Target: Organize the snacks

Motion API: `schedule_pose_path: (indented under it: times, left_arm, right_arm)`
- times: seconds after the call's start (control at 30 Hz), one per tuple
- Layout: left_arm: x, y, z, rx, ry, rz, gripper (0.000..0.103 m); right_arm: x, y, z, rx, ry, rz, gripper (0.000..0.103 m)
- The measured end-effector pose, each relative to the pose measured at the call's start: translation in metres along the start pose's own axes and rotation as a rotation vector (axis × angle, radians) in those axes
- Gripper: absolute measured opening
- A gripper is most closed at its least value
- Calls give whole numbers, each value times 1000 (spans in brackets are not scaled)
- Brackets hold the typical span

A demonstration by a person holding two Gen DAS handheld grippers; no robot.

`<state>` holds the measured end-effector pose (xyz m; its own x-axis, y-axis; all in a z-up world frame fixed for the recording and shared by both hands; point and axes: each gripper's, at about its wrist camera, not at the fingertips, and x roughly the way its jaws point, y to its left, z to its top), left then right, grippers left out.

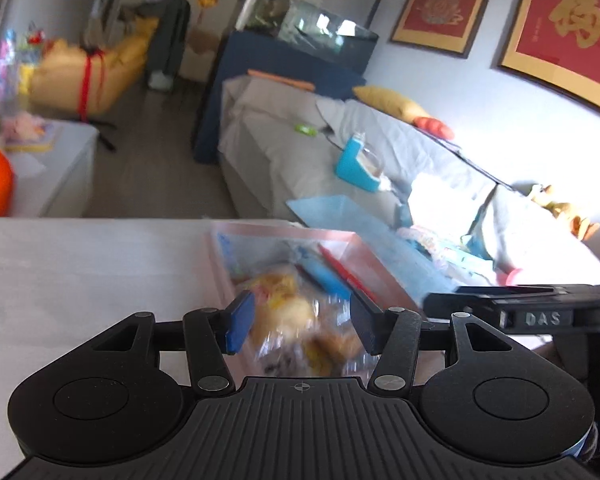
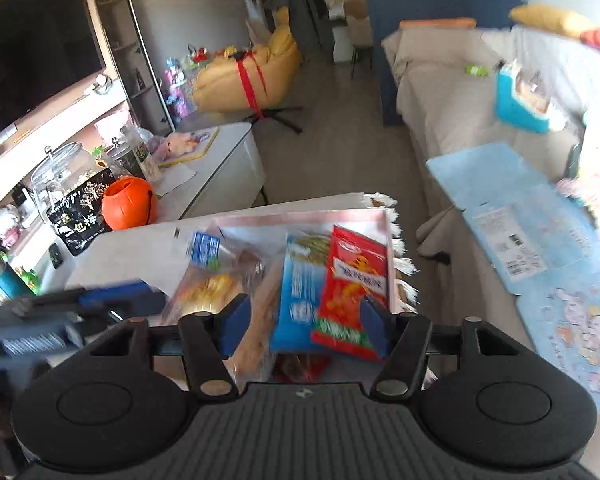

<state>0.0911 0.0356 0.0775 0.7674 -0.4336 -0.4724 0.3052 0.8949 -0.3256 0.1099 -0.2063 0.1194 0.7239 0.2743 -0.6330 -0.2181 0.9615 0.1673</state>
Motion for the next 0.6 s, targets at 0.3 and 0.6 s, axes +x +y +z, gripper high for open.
schedule_pose_path:
  times: [0.3,0.6]
  left_arm:
    - [-34,-22,-99,59,126,233,58]
    - [-12,-35,-129,120,125,322,66]
  right_arm:
    - [-21,32,-90,-39,27,-34,84]
    - [8,44,-142,-90,77,-170,101]
